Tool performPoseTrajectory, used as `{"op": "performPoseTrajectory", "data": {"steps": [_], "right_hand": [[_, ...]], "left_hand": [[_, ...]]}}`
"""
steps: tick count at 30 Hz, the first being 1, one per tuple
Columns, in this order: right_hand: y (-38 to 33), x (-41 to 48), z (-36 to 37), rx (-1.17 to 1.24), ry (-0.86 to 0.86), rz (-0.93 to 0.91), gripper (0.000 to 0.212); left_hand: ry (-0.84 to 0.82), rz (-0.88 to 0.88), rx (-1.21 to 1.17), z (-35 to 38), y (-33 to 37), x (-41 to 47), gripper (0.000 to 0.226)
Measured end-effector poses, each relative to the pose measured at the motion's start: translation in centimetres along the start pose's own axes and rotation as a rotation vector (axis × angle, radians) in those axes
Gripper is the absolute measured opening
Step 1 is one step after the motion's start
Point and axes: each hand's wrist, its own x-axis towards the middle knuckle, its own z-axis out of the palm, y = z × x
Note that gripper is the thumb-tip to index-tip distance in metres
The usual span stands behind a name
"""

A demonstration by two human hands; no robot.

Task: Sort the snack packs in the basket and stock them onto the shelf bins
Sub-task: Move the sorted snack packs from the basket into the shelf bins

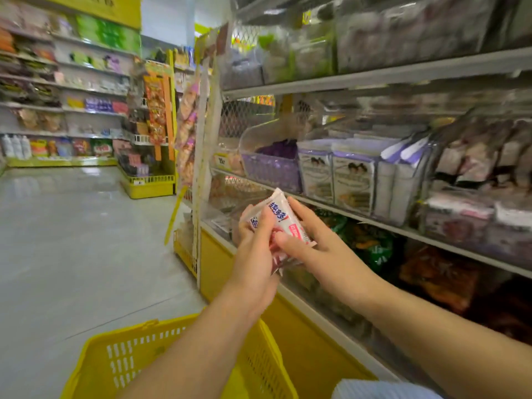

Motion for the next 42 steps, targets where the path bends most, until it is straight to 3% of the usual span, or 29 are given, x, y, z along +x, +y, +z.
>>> {"op": "performPoseTrajectory", "data": {"steps": [2,6,11,16,19,21,24,29,34,36,38,42], "right_hand": [[-2.3,-0.7,-2.1,-0.041,0.040,-0.015,0.064],[-6.2,-2.0,-7.0,-0.200,0.152,-0.026,0.059],[-10.5,-4.1,-14.3,-0.627,0.338,0.000,0.059],[-13.0,-5.1,-22.0,-1.176,0.506,0.235,0.057],[-12.4,-4.2,-25.1,-1.451,0.556,0.367,0.053],[-11.1,-3.1,-26.1,-1.544,0.577,0.405,0.050],[-9.2,-1.1,-26.3,-1.642,0.560,0.402,0.052],[-7.3,0.5,-25.5,-1.741,0.413,0.382,0.057],[-10.7,-1.0,-27.6,-1.409,0.031,0.587,0.095],[-11.7,-1.7,-28.3,-1.400,0.007,0.571,0.098],[-11.6,-2.2,-28.6,-1.421,0.061,0.507,0.094],[-10.3,-2.5,-28.1,-1.481,0.075,0.394,0.084]], "left_hand": [[-0.118,-0.021,0.009,2.6,0.4,-0.3,0.068],[-0.399,-0.050,0.100,8.0,0.6,-0.4,0.059],[-0.444,0.053,0.596,13.6,-0.8,0.9,0.080],[-0.451,0.542,1.467,16.0,-2.3,4.3,0.042],[-0.494,0.801,1.579,18.0,-3.5,6.1,0.035],[-0.532,0.885,1.628,19.5,-4.0,7.4,0.037],[-0.613,0.903,1.734,21.4,-4.8,9.1,0.042],[-0.725,0.761,1.850,23.2,-4.9,10.9,0.048],[-0.808,0.774,1.910,23.0,-4.6,11.5,0.084],[-0.795,0.767,1.850,23.0,-4.7,11.5,0.091],[-0.777,0.773,1.808,23.1,-4.8,11.3,0.091],[-0.779,0.840,1.850,23.6,-5.4,11.4,0.065]]}}
